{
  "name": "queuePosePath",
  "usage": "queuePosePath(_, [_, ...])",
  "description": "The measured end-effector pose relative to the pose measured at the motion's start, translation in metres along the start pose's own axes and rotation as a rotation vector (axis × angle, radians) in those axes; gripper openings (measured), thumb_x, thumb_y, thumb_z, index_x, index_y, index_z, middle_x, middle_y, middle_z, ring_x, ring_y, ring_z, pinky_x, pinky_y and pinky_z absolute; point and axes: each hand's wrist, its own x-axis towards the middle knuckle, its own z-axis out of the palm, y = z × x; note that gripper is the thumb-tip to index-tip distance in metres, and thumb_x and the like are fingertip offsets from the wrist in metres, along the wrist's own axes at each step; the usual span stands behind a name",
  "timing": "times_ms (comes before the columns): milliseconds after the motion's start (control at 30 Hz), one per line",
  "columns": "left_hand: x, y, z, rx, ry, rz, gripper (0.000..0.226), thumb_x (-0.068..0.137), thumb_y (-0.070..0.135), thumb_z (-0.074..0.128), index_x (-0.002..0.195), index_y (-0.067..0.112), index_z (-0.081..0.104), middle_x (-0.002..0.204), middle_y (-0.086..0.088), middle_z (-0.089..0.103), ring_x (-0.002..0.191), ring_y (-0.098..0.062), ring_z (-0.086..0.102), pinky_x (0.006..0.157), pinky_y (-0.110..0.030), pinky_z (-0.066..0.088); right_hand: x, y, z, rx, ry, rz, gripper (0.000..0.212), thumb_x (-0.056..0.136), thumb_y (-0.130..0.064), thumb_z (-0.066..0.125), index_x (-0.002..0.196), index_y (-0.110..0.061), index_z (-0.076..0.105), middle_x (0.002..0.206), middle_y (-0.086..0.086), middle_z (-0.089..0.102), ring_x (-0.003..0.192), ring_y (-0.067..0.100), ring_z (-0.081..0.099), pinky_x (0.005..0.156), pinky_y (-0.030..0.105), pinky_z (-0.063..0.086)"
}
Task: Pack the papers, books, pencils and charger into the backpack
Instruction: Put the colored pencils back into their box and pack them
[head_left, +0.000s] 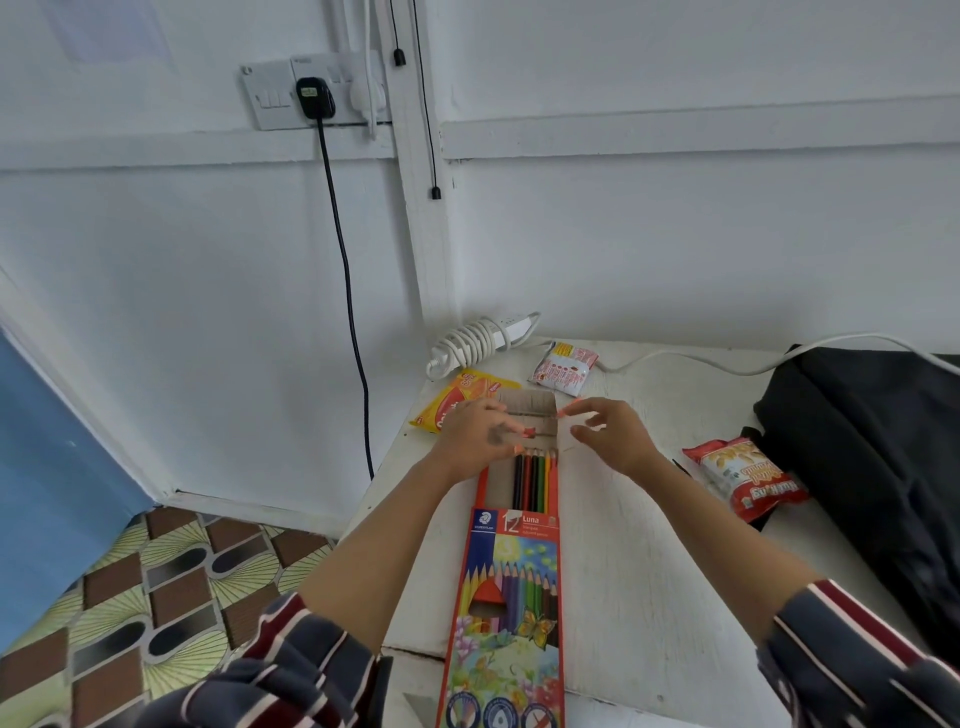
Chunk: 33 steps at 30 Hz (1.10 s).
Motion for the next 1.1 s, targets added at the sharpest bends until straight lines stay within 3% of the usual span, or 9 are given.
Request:
queuePosePath(100, [0.002,0.000,0.000,0.021,0.002,0.007,0.031,0.081,0.027,0.069,0.112,0.022,0.067,0.132,-0.003,0.051,0.125,-0.020,0.040,0.104,-0.036,0.028,0.013,0.006,-0.004,-0.166,0.023,-0.015,0.027,0.089,-0.008,0.058,0.115,-0.017,0.063,0.131,0.002,0.055,0.111,0.018,0.053,0.085,0.023,0.041])
queuePosePath(200, [0.006,-0.001,0.001,0.050,0.010,0.012,0.031,0.082,0.028,0.068,0.113,0.023,0.067,0.133,-0.002,0.051,0.126,-0.020,0.039,0.106,-0.037,0.026,0.027,0.011,-0.002,-0.306,-0.053,-0.074,0.036,0.089,-0.006,0.055,0.124,-0.015,0.057,0.139,0.004,0.048,0.126,0.021,0.044,0.103,0.031,0.037])
queuePosePath(267, [0.008,-0.002,0.002,0.085,0.002,0.021,0.032,0.083,0.030,0.066,0.115,0.023,0.066,0.133,-0.001,0.050,0.127,-0.019,0.037,0.105,-0.036,0.023,0.034,0.010,0.000,-0.415,-0.108,-0.117,0.040,0.091,-0.006,0.053,0.129,-0.018,0.054,0.142,0.004,0.045,0.130,0.023,0.039,0.106,0.034,0.033])
queuePosePath(567, [0.011,-0.009,0.005,0.102,-0.028,0.052,0.029,0.085,0.028,0.064,0.113,0.025,0.066,0.133,0.001,0.048,0.130,-0.016,0.033,0.106,-0.031,0.018,0.045,0.010,-0.009,-0.655,-0.153,-0.229,0.019,0.087,-0.030,0.061,0.105,-0.031,0.067,0.121,0.001,0.048,0.109,0.017,0.044,0.088,0.027,0.037])
queuePosePath(767, [0.012,-0.011,0.006,0.170,-0.080,0.038,0.031,0.084,0.033,0.065,0.114,0.028,0.065,0.137,0.004,0.045,0.133,-0.016,0.029,0.109,-0.035,0.015,0.045,0.014,-0.030,-0.810,-0.202,-0.171,0.019,0.089,-0.027,0.060,0.107,-0.032,0.064,0.107,0.001,0.049,0.103,0.015,0.049,0.087,0.026,0.035])
queuePosePath(967, [0.012,-0.007,0.007,0.193,-0.104,0.015,0.030,0.085,0.033,0.064,0.114,0.030,0.064,0.137,0.005,0.043,0.133,-0.018,0.027,0.111,-0.040,0.013,0.042,0.017,-0.049,-0.968,-0.168,-0.014,0.024,0.095,-0.018,0.050,0.105,-0.036,0.062,0.099,-0.003,0.061,0.078,0.012,0.053,0.066,0.021,0.036])
queuePosePath(1100, [0.010,-0.005,0.006,0.185,-0.110,-0.003,0.031,0.085,0.032,0.064,0.115,0.029,0.063,0.139,0.004,0.042,0.135,-0.018,0.025,0.113,-0.041,0.010,0.041,0.017,-0.052,-0.985,-0.155,0.063,0.030,0.093,-0.010,0.047,0.111,-0.030,0.061,0.110,0.000,0.059,0.093,0.018,0.060,0.068,0.023,0.042])
